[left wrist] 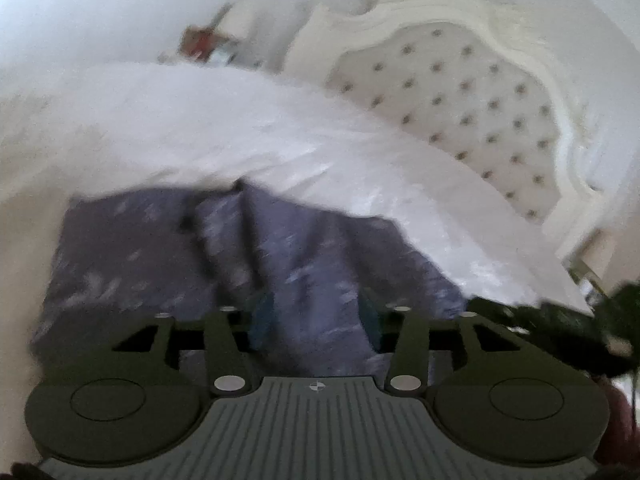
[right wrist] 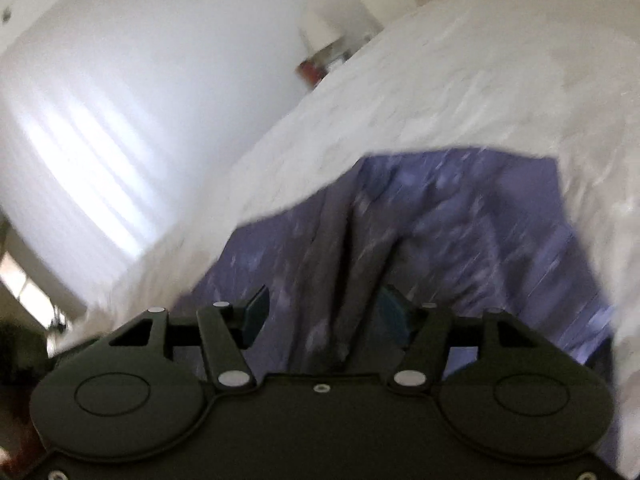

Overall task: Fold large clothes
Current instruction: 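Carry the held hood over the jacket body toward the hem with both grippers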

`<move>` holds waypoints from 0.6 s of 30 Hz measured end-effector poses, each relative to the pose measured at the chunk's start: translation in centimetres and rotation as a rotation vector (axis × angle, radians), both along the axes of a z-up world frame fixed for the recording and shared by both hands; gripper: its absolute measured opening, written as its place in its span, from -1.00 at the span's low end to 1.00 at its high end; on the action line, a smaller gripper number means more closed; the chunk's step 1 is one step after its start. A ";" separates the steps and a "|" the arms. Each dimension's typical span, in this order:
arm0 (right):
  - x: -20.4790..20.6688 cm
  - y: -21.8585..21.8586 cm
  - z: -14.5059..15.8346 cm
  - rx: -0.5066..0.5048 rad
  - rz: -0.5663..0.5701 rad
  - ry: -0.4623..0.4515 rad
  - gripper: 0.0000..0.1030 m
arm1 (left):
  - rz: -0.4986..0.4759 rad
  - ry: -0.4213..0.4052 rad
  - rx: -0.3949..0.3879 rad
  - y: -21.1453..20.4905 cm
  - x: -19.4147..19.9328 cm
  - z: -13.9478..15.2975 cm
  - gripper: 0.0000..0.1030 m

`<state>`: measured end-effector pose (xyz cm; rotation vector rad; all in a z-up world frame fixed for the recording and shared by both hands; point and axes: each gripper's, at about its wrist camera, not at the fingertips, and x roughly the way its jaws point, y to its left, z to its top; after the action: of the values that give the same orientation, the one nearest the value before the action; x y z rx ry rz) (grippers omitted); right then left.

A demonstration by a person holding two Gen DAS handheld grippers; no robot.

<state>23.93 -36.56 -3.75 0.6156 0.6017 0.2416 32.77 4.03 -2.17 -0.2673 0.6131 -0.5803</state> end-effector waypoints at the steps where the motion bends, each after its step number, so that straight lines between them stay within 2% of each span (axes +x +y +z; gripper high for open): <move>1: 0.3 -0.7 0.1 0.016 -0.019 0.009 0.16 | -0.021 -0.010 0.003 -0.7 -0.2 0.1 -0.06; 2: 1.0 -1.4 0.0 0.030 -0.038 0.017 0.01 | -0.046 -0.013 0.006 -1.3 -0.3 -0.1 -0.06; 4: 1.9 -2.1 -0.2 0.020 -0.060 0.032 -0.07 | -0.096 -0.013 0.017 -3.2 -0.2 -0.4 -0.06; 8: 4.5 -2.2 -1.2 0.023 -0.043 0.096 -0.07 | -0.163 0.017 0.065 -4.9 -0.5 -2.3 -0.06; 11: 5.9 -1.0 -2.3 -0.003 -0.030 0.122 -0.06 | -0.159 0.050 0.091 -5.1 -0.4 -3.8 -0.06; 13: 6.7 -0.9 -2.9 0.016 -0.034 0.115 -0.06 | -0.148 0.047 0.095 -4.9 -0.1 -4.1 -0.06; 14: 6.8 -1.0 -2.9 0.030 -0.036 0.103 -0.16 | -0.140 0.041 0.096 -4.7 0.0 -4.0 -0.06; 15: 6.7 -1.0 -2.7 0.020 -0.048 0.086 -0.34 | -0.135 0.035 0.095 -4.9 0.4 -3.7 -0.06; 16: 6.6 -0.9 -2.2 -0.023 -0.068 0.053 -0.78 | -0.128 0.027 0.097 -4.9 0.6 -3.6 -0.06; 18: 6.1 -0.6 -1.3 -0.128 -0.123 0.004 -0.78 | -0.112 0.017 0.111 -5.0 1.0 -3.7 -0.05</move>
<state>30.06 -37.21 -5.02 0.5269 0.5768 0.0859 33.72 -0.98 -5.86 -0.1348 0.6778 -0.6499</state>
